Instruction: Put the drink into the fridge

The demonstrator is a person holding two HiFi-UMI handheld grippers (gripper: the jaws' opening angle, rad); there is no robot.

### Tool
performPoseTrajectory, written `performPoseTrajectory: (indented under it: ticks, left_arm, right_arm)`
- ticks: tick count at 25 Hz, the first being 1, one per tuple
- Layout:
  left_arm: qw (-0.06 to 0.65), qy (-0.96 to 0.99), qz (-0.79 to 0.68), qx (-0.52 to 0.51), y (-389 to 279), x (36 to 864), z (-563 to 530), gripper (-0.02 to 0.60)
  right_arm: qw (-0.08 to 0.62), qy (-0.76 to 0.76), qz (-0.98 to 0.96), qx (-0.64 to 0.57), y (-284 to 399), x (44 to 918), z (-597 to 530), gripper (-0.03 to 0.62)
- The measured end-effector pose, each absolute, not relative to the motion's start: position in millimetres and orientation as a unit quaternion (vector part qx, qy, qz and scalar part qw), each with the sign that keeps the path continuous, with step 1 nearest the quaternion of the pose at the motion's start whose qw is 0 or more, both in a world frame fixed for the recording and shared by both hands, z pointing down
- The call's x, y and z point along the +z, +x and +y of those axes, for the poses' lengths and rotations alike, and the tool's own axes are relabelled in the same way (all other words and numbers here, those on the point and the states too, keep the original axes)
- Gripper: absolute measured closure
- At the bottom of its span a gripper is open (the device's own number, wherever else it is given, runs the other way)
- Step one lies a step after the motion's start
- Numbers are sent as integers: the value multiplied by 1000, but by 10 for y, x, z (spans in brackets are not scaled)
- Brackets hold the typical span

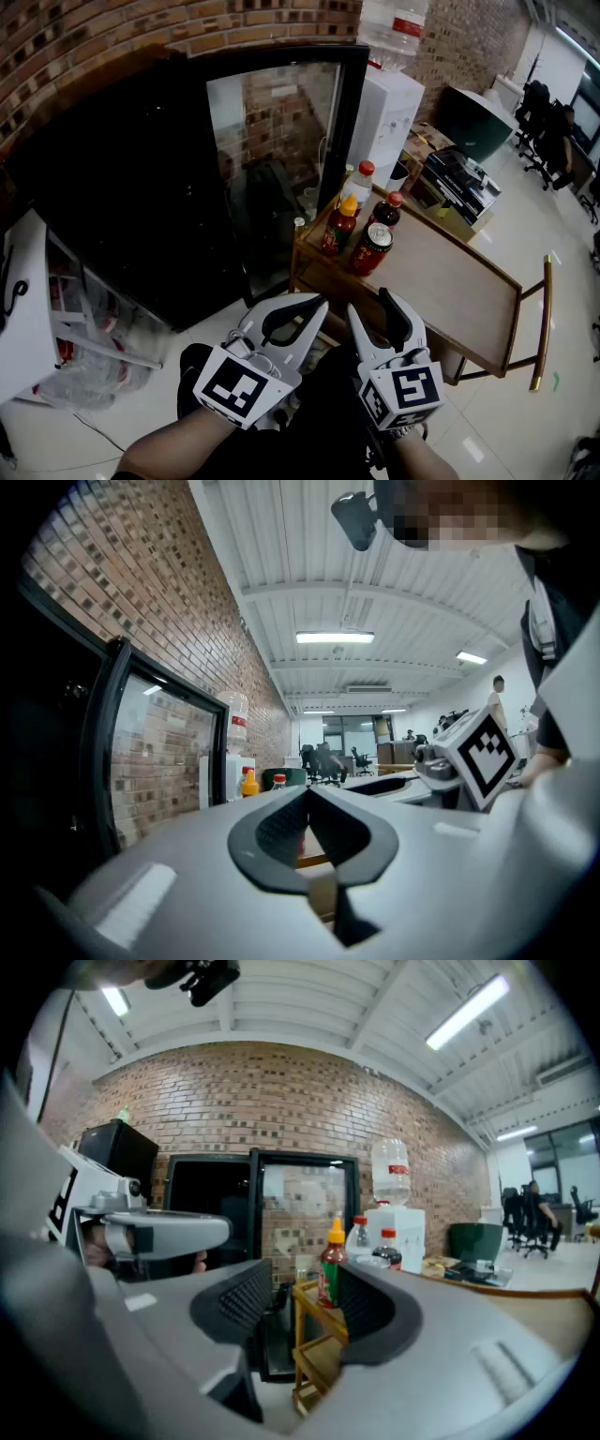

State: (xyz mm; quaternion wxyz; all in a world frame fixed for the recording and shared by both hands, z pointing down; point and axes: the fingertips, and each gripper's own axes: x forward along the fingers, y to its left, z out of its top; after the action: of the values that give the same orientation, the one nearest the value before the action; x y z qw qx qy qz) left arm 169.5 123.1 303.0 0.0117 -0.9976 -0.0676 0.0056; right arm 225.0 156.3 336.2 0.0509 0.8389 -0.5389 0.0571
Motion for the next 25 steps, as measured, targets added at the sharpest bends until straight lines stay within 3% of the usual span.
performPoseTrajectory:
  ticks: [13, 25]
  left_arm:
    - [12, -997, -73, -20, 2352, 3265, 1027, 577]
    - [11, -997, -66, -31, 2698, 3385, 814, 577]
  right_arm:
    - [72, 859, -495, 106, 3090, 3744, 1300, 284]
    - [83, 865, -473, 146, 3625, 4092, 1086, 270]
